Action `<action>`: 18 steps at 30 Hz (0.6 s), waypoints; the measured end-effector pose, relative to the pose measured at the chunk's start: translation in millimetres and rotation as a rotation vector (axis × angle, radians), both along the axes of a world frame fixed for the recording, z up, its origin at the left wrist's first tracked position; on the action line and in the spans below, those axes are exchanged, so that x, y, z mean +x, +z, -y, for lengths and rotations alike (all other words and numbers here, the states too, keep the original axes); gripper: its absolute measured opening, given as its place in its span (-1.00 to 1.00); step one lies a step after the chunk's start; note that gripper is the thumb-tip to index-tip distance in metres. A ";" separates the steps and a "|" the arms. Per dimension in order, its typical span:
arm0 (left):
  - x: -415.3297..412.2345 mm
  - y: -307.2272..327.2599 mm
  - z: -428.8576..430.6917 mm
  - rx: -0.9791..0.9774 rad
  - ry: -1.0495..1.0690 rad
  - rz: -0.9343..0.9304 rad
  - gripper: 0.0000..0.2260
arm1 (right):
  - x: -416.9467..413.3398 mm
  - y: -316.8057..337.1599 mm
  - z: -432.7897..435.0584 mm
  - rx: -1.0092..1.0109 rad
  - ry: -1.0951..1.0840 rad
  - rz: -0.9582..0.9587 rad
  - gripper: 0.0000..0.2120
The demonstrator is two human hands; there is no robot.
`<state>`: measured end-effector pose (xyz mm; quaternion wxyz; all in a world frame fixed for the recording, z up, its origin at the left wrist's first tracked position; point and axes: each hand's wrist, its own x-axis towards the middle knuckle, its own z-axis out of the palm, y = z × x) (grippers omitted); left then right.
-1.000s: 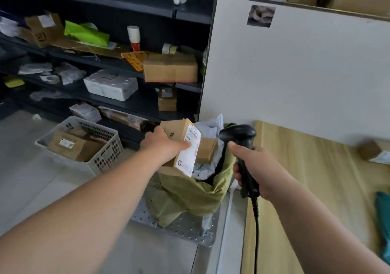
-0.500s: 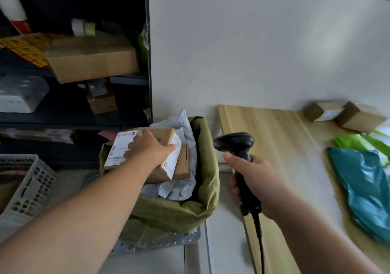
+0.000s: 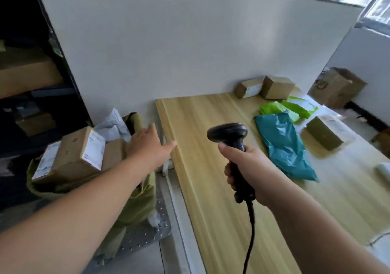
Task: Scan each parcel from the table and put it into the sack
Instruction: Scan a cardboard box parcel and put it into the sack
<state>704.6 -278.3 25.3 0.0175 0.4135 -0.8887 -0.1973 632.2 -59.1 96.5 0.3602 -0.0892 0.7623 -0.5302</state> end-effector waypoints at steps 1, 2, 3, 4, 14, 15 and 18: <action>-11.6 6.1 -28.6 0.002 -0.044 0.003 -0.17 | -7.7 4.1 -26.9 -0.008 -0.020 -0.008 -0.66; -23.1 11.9 -58.0 0.007 -0.078 0.004 -0.18 | -15.9 7.8 -55.6 -0.018 -0.038 -0.020 -0.67; -34.5 17.9 -88.1 0.017 -0.104 0.004 -0.18 | -24.7 11.3 -85.6 -0.029 -0.056 -0.036 -0.68; -45.7 23.8 -119.0 0.030 -0.123 0.004 -0.18 | -33.7 14.7 -116.9 -0.038 -0.073 -0.052 -0.69; -169.6 72.4 -384.8 0.069 -0.207 -0.058 -0.22 | -132.5 58.7 -394.3 -0.077 -0.236 -0.115 -0.72; -180.9 75.4 -399.4 0.062 -0.217 -0.054 -0.22 | -142.2 60.6 -410.3 -0.083 -0.254 -0.113 -0.72; -212.2 78.5 -430.2 0.040 -0.238 -0.037 -0.23 | -167.9 59.1 -445.9 -0.106 -0.278 -0.099 -0.73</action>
